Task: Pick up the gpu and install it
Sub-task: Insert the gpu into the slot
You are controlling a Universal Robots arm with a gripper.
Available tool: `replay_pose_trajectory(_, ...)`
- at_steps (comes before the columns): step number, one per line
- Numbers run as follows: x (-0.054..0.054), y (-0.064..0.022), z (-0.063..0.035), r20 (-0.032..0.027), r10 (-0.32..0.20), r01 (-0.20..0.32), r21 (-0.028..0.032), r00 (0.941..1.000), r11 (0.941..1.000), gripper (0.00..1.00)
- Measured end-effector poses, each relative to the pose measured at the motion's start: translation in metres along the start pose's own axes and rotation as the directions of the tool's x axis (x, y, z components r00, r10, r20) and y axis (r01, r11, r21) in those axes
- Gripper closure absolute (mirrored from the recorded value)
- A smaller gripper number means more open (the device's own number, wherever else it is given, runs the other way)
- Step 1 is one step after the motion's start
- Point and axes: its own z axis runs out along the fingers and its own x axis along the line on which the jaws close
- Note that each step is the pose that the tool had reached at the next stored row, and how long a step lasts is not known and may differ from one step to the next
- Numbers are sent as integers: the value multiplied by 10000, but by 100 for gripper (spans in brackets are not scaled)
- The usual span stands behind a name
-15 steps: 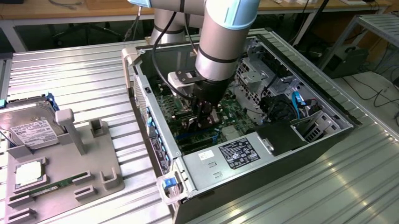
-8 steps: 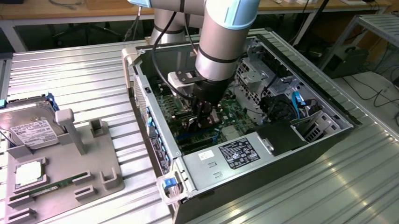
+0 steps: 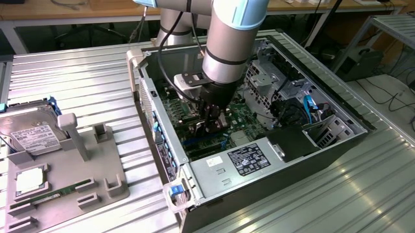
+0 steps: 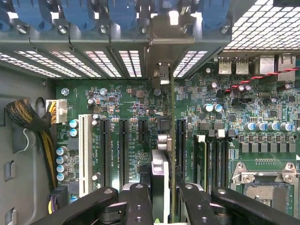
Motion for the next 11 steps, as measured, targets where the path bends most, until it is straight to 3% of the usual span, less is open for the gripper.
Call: replay_pose_trajectory(11, 1, 3, 14, -1, 0, 0, -2, 10000, 10000, 72)
